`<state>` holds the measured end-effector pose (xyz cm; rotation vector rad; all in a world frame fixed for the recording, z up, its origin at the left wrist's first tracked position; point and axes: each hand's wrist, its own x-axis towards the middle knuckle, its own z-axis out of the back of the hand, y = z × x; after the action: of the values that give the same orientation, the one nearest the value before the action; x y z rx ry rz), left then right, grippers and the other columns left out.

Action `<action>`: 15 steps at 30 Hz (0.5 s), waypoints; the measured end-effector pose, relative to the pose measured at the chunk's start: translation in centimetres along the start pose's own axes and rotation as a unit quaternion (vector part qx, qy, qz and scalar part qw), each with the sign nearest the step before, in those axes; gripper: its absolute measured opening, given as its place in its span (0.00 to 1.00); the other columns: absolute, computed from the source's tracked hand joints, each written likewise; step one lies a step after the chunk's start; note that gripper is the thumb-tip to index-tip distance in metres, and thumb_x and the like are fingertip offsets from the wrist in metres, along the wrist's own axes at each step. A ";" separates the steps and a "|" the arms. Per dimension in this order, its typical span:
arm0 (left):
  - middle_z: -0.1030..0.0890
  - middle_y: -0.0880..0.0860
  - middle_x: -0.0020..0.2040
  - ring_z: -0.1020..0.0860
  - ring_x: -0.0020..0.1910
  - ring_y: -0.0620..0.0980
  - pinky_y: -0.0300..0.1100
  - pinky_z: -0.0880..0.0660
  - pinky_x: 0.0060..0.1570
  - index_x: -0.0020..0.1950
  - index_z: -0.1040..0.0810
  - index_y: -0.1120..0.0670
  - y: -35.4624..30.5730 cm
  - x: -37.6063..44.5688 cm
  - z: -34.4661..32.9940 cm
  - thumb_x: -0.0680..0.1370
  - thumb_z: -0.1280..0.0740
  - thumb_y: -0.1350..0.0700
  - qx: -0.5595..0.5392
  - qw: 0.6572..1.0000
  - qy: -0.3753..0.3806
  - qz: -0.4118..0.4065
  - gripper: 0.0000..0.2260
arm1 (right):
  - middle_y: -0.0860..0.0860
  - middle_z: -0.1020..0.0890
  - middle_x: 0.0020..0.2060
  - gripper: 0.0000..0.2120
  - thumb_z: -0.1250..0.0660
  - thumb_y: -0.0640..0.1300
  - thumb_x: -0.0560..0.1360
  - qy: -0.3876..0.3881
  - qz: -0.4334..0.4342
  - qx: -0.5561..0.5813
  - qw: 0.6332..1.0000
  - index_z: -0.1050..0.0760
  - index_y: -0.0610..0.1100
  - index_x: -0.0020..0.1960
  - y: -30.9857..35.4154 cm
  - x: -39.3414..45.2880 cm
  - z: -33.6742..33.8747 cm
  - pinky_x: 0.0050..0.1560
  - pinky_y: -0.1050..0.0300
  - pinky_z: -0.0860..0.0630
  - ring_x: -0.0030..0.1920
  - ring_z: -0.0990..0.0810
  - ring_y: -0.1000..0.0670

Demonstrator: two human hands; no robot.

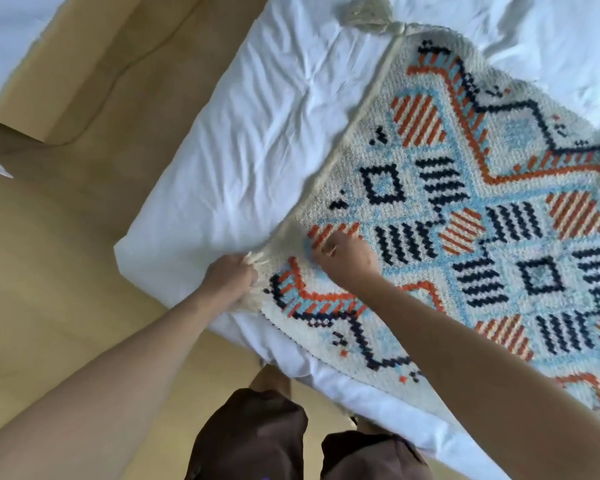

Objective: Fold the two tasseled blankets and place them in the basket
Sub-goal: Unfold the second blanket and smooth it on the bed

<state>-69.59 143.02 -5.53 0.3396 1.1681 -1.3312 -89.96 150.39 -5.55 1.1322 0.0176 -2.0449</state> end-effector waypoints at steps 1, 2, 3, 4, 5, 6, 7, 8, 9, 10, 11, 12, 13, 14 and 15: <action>0.21 0.51 0.40 0.25 0.38 0.54 0.42 0.33 0.35 0.44 0.23 0.50 -1.0 -0.7 -0.2 0.73 0.30 0.57 -0.016 1.000 0.015 -0.022 0.04 | 0.44 0.16 0.52 0.22 0.34 0.58 0.81 -0.065 -0.026 0.040 0.997 0.27 0.41 0.65 1.2 1.5 2.0 0.42 0.55 0.17 0.46 0.15 0.49; 0.21 0.48 0.39 0.24 0.39 0.51 0.40 0.32 0.35 0.45 0.23 0.47 -2.0 -1.6 -0.5 0.75 0.28 0.56 -0.018 0.997 0.042 -0.055 0.05 | 0.39 0.20 0.61 0.31 0.35 0.61 0.80 -0.097 -0.050 0.080 0.991 0.33 0.40 0.72 2.4 3.1 4.1 0.54 0.50 0.18 0.59 0.18 0.44; 0.21 0.45 0.39 0.23 0.39 0.48 0.37 0.32 0.35 0.47 0.23 0.46 -3.2 -2.6 -0.9 0.76 0.27 0.54 -0.004 0.992 0.076 -0.096 0.06 | 0.35 0.28 0.72 0.40 0.35 0.63 0.79 -0.107 -0.069 0.106 0.986 0.41 0.38 0.78 3.4 4.6 6.0 0.67 0.45 0.25 0.71 0.26 0.40; 0.22 0.43 0.39 0.23 0.39 0.45 0.36 0.32 0.35 0.47 0.24 0.45 -4.4 -3.6 -1.5 0.77 0.26 0.52 0.025 0.984 0.110 -0.141 0.07 | 0.35 0.37 0.77 0.46 0.33 0.64 0.78 -0.101 -0.087 0.119 0.984 0.48 0.37 0.81 4.2 5.9 7.7 0.74 0.43 0.32 0.76 0.34 0.38; 0.22 0.43 0.38 0.24 0.37 0.44 0.36 0.33 0.35 0.45 0.25 0.45 -5.7 -4.7 -2.1 0.77 0.26 0.52 0.064 0.971 0.139 -0.185 0.08 | 0.35 0.40 0.79 0.48 0.31 0.63 0.77 -0.096 -0.106 0.111 0.983 0.51 0.37 0.81 4.4 7.1 8.6 0.76 0.42 0.35 0.77 0.37 0.38; 0.24 0.44 0.35 0.25 0.35 0.43 0.38 0.33 0.34 0.40 0.27 0.46 -6.9 -5.6 -2.8 0.77 0.26 0.52 0.101 0.956 0.157 -0.224 0.10 | 0.37 0.38 0.78 0.47 0.31 0.60 0.77 -0.097 -0.132 0.095 0.982 0.51 0.37 0.81 4.3 7.7 9.4 0.75 0.43 0.33 0.76 0.35 0.38; 0.26 0.46 0.32 0.28 0.31 0.43 0.40 0.34 0.33 0.36 0.29 0.48 -8.1 -6.3 -3.5 0.77 0.26 0.53 0.127 0.944 0.169 -0.255 0.14 | 0.39 0.33 0.75 0.40 0.32 0.55 0.80 -0.110 -0.152 0.091 0.978 0.47 0.37 0.80 3.7 8.0 10.0 0.73 0.46 0.31 0.74 0.31 0.40; 0.28 0.47 0.30 0.30 0.28 0.44 0.41 0.35 0.32 0.34 0.32 0.49 -9.2 -6.9 -4.1 0.77 0.26 0.54 0.143 0.934 0.177 -0.277 0.17 | 0.41 0.25 0.69 0.28 0.35 0.49 0.82 -0.143 -0.158 0.100 0.972 0.39 0.38 0.77 2.9 7.8 10.7 0.69 0.48 0.28 0.70 0.26 0.41; 0.29 0.47 0.28 0.32 0.26 0.44 0.41 0.35 0.31 0.32 0.32 0.50 -10.2 -7.4 -4.8 0.76 0.26 0.55 0.150 0.926 0.184 -0.293 0.18 | 0.43 0.20 0.58 0.16 0.37 0.42 0.82 -0.190 -0.148 0.132 0.962 0.29 0.39 0.67 1.7 7.6 11.3 0.61 0.50 0.23 0.62 0.21 0.41; 0.30 0.46 0.27 0.32 0.26 0.43 0.41 0.36 0.31 0.32 0.33 0.50 -11.4 -8.0 -5.3 0.76 0.26 0.55 0.155 0.920 0.184 -0.311 0.19 | 0.45 0.20 0.46 0.06 0.38 0.37 0.80 -0.222 -0.139 0.183 0.947 0.25 0.40 0.55 0.4 7.1 12.3 0.50 0.53 0.21 0.51 0.19 0.42; 0.30 0.45 0.26 0.32 0.25 0.42 0.41 0.37 0.30 0.31 0.34 0.50 -12.6 -8.6 -6.0 0.75 0.26 0.54 0.165 0.913 0.181 -0.327 0.19 | 0.46 0.22 0.40 0.05 0.39 0.35 0.78 -0.249 -0.141 0.254 0.924 0.26 0.41 0.46 -1.2 6.5 13.6 0.41 0.54 0.22 0.44 0.21 0.44; 0.31 0.45 0.26 0.33 0.26 0.41 0.40 0.38 0.30 0.30 0.34 0.50 -13.9 -9.2 -6.8 0.75 0.26 0.53 0.176 0.905 0.179 -0.344 0.20 | 0.47 0.23 0.39 0.08 0.40 0.35 0.78 -0.266 -0.152 0.336 0.891 0.28 0.42 0.41 -2.9 5.6 15.1 0.34 0.55 0.25 0.39 0.23 0.46; 0.31 0.46 0.25 0.32 0.26 0.41 0.41 0.38 0.31 0.30 0.35 0.50 -15.2 -9.9 -7.7 0.75 0.27 0.52 0.185 0.899 0.180 -0.355 0.20 | 0.46 0.24 0.38 0.10 0.41 0.36 0.78 -0.282 -0.163 0.413 0.851 0.29 0.44 0.38 -5.0 4.8 16.6 0.30 0.56 0.30 0.35 0.26 0.47; 0.30 0.47 0.26 0.32 0.26 0.42 0.41 0.37 0.31 0.30 0.35 0.50 -16.5 -10.8 -8.8 0.74 0.27 0.51 0.193 0.892 0.186 -0.364 0.20 | 0.47 0.25 0.36 0.11 0.42 0.38 0.77 -0.292 -0.171 0.465 0.818 0.30 0.45 0.37 -7.1 3.5 18.2 0.29 0.57 0.33 0.33 0.27 0.48; 0.29 0.48 0.27 0.31 0.27 0.43 0.40 0.36 0.31 0.30 0.34 0.50 -17.8 -11.7 -10.1 0.75 0.27 0.51 0.203 0.885 0.195 -0.371 0.19 | 0.47 0.26 0.35 0.10 0.40 0.39 0.77 -0.297 -0.166 0.495 0.799 0.29 0.45 0.37 -9.4 2.1 19.6 0.31 0.57 0.33 0.34 0.27 0.48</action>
<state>-87.53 152.38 6.66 0.5053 1.4149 -2.2773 -110.52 148.61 1.56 0.9982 -1.4028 -2.7220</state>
